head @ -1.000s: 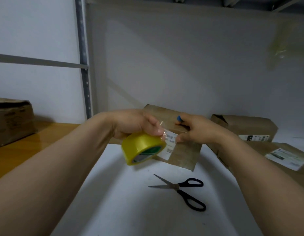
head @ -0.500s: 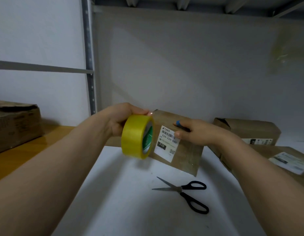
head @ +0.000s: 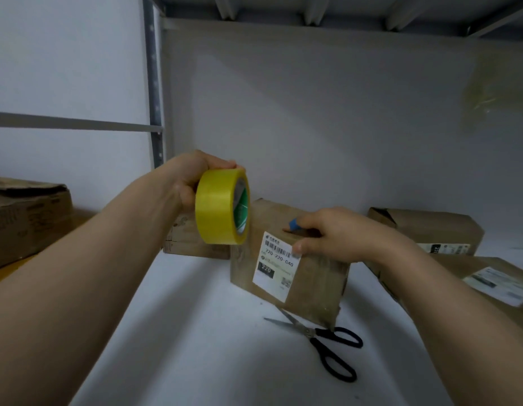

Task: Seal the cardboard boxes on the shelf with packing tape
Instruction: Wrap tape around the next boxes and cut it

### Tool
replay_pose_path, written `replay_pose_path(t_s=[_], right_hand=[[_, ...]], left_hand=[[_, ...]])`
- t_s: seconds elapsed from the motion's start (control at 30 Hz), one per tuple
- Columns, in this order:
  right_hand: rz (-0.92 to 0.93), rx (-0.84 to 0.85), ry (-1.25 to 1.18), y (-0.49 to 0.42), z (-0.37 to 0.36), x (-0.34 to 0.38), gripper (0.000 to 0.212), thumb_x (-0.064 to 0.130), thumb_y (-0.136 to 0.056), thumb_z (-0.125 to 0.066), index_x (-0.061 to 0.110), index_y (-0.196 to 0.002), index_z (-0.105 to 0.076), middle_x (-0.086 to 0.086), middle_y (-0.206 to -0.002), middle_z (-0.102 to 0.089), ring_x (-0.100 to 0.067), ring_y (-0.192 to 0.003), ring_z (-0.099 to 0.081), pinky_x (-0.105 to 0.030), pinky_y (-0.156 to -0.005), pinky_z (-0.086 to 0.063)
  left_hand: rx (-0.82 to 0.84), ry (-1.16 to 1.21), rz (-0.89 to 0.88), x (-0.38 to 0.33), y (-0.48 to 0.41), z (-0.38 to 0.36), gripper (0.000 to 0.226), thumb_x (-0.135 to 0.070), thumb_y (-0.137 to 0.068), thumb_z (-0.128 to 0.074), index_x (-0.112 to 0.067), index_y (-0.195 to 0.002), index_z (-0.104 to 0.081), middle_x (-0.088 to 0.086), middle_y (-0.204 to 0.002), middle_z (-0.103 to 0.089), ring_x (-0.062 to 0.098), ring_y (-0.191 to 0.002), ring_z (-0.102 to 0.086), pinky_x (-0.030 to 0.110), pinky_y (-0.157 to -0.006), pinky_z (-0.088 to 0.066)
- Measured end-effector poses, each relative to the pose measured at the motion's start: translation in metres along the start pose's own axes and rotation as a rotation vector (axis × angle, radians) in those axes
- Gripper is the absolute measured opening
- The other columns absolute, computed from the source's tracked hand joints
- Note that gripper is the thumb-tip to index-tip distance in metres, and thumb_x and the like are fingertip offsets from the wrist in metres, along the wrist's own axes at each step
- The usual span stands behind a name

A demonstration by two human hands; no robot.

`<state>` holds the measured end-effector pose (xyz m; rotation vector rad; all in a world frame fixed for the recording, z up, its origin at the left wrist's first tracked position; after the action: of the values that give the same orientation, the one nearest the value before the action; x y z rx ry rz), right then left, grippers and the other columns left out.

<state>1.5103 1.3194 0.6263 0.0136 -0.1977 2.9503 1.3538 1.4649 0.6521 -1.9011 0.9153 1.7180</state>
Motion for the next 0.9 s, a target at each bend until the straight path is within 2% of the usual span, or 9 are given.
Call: replay_pose_path(t_s=[0.13, 0.2, 0.3, 0.43, 0.53, 0.6, 0.73, 0.8, 0.9], right_hand=[[0.068, -0.238, -0.450, 0.006, 0.032, 0.014, 0.064, 0.071, -0.089, -0.045, 0.022, -0.123, -0.067, 0.008, -0.119, -0.070, -0.009, -0.108, -0.064, -0.033, -0.097, -0.051], [0.196, -0.251, -0.755, 0.007, 0.043, 0.031, 0.068, 0.071, -0.085, -0.043, 0.025, -0.131, -0.063, 0.017, -0.135, -0.061, 0.006, -0.120, -0.057, -0.018, -0.103, -0.046], [0.289, -0.261, -0.615, -0.006, 0.049, 0.056, 0.066, 0.064, -0.082, -0.064, 0.036, -0.139, -0.051, 0.022, -0.140, -0.050, 0.018, -0.118, -0.045, -0.002, -0.094, -0.035], [0.207, -0.448, -0.789, -0.026, 0.063, 0.027, 0.029, 0.037, -0.092, -0.070, 0.020, -0.115, -0.065, -0.003, -0.111, -0.067, -0.008, -0.104, -0.062, -0.033, -0.096, -0.046], [0.215, -0.419, -1.230, -0.028, 0.065, -0.006, 0.025, 0.038, -0.085, -0.071, 0.016, -0.098, -0.068, 0.000, -0.083, -0.071, -0.014, -0.082, -0.066, -0.034, -0.084, -0.051], [0.170, -0.366, -1.170, -0.028, 0.064, -0.019, 0.034, 0.044, -0.072, -0.076, 0.018, -0.090, -0.064, 0.006, -0.072, -0.066, -0.013, -0.071, -0.063, -0.036, -0.075, -0.051], [0.033, -0.295, -0.789, -0.030, 0.059, -0.038, 0.044, 0.048, -0.059, -0.088, 0.021, -0.085, -0.065, 0.010, -0.067, -0.063, -0.007, -0.061, -0.060, -0.030, -0.063, -0.049], [-0.006, -0.346, -0.763, -0.027, 0.064, -0.046, 0.054, 0.055, -0.057, -0.090, 0.028, -0.099, -0.068, 0.008, -0.082, -0.070, -0.006, -0.065, -0.065, -0.025, -0.062, -0.052], [-0.026, -0.462, -0.780, -0.025, 0.067, -0.055, 0.043, 0.046, -0.070, -0.082, 0.033, -0.109, -0.069, 0.007, -0.094, -0.071, -0.007, -0.077, -0.069, -0.024, -0.068, -0.054]], left_hand=[[-0.048, 0.103, 0.002, -0.011, 0.001, 0.007, 0.014, -0.017, -0.093, -0.067, -0.006, -0.102, -0.069, 0.011, -0.093, -0.067, 0.024, -0.080, -0.065, 0.045, -0.069, -0.061], [-0.072, 0.203, -0.022, -0.021, -0.003, 0.001, 0.017, -0.013, -0.093, -0.067, -0.004, -0.107, -0.068, 0.011, -0.098, -0.068, 0.024, -0.086, -0.067, 0.049, -0.067, -0.059], [-0.112, 0.462, -0.053, -0.035, -0.016, -0.014, 0.040, -0.007, -0.087, -0.072, -0.001, -0.126, -0.065, 0.012, -0.122, -0.069, 0.026, -0.110, -0.069, 0.053, -0.072, -0.060], [-0.188, 0.293, -0.120, -0.046, -0.024, -0.033, 0.007, -0.012, -0.094, -0.065, -0.009, -0.097, -0.070, 0.005, -0.088, -0.073, 0.012, -0.071, -0.071, 0.018, -0.066, -0.056], [-0.341, 0.005, -0.268, -0.048, -0.039, -0.024, 0.029, -0.012, -0.098, -0.062, -0.001, -0.125, -0.062, 0.011, -0.125, -0.064, 0.017, -0.114, -0.063, 0.025, -0.100, -0.044], [-0.343, -0.071, -0.290, -0.043, -0.053, -0.016, 0.028, -0.014, -0.096, -0.067, 0.002, -0.120, -0.064, 0.012, -0.116, -0.064, 0.021, -0.097, -0.056, 0.028, -0.088, -0.042], [-0.405, -0.150, -0.132, -0.006, -0.081, 0.013, 0.026, -0.016, -0.097, -0.066, -0.010, -0.075, -0.056, -0.007, -0.037, -0.049, 0.013, -0.053, -0.034, 0.025, -0.054, -0.029], [-0.392, -0.127, -0.103, 0.012, -0.086, 0.014, 0.021, -0.016, -0.098, -0.065, -0.009, -0.079, -0.060, -0.010, -0.032, -0.048, 0.012, -0.062, -0.044, 0.026, -0.066, -0.035], [-0.370, -0.035, -0.101, 0.030, -0.096, 0.011, 0.021, -0.022, -0.095, -0.070, -0.003, -0.105, -0.071, -0.006, -0.059, -0.063, 0.023, -0.111, -0.056, 0.033, -0.099, -0.036]])
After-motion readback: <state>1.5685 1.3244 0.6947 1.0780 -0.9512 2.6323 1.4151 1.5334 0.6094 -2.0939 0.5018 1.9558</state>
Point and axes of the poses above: each hand's wrist, its own y-axis away from the middle knuckle, its own z-axis out of the back of the hand, x = y × z, the point moved 8 cm from there along -y, towards the middle knuckle
